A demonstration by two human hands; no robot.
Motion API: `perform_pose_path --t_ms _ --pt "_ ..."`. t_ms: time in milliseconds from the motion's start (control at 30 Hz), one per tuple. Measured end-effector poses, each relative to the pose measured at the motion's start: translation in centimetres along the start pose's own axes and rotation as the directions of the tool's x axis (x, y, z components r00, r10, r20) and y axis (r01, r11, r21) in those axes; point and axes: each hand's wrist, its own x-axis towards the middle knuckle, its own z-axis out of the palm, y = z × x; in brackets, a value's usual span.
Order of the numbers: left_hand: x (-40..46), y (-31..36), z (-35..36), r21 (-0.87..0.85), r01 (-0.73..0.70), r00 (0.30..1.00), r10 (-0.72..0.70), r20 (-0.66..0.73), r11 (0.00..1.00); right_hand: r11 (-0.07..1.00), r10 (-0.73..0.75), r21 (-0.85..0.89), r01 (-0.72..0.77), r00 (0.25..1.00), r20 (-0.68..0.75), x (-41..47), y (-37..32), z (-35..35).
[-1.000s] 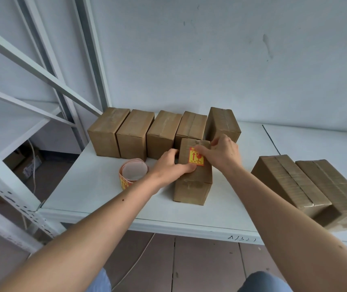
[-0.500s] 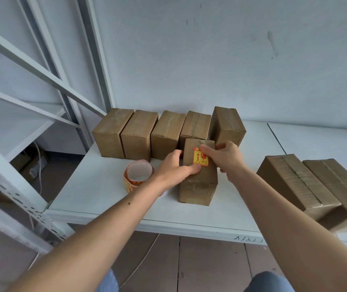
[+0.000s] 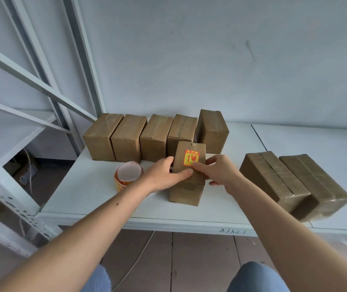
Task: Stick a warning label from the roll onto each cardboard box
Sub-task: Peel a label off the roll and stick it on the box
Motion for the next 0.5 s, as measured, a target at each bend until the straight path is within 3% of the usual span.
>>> perform_pose_path --t_ms 67,133,233,400,500 --pt "-0.5 0.2 0.1 -0.036 -0.016 0.996 0.019 0.084 0.999 0.999 -0.013 -0.036 0.014 1.0 0.003 -1.0 0.2 -0.2" --pt "-0.7 0.6 0.3 0.042 -0.055 0.994 0.051 0.101 0.998 0.998 -0.036 -0.044 0.036 0.999 -0.002 -2.0 0.1 -0.6" --pt "-0.8 2.0 0.2 0.139 -0.141 0.99 0.142 0.004 0.98 0.996 -0.086 0.007 0.086 0.995 -0.045 -3.5 -0.9 -2.0" --pt "0.5 7.7 -0.7 0.017 -0.274 0.96 0.275 -0.047 0.961 0.983 -0.174 0.02 0.181 0.969 -0.175 -4.4 -3.4 -7.3" --pt "3.5 11.9 -0.4 0.087 -0.318 0.937 0.327 -0.127 0.944 0.982 -0.172 0.028 0.189 0.939 -0.296 -2.7 -4.0 -10.9"
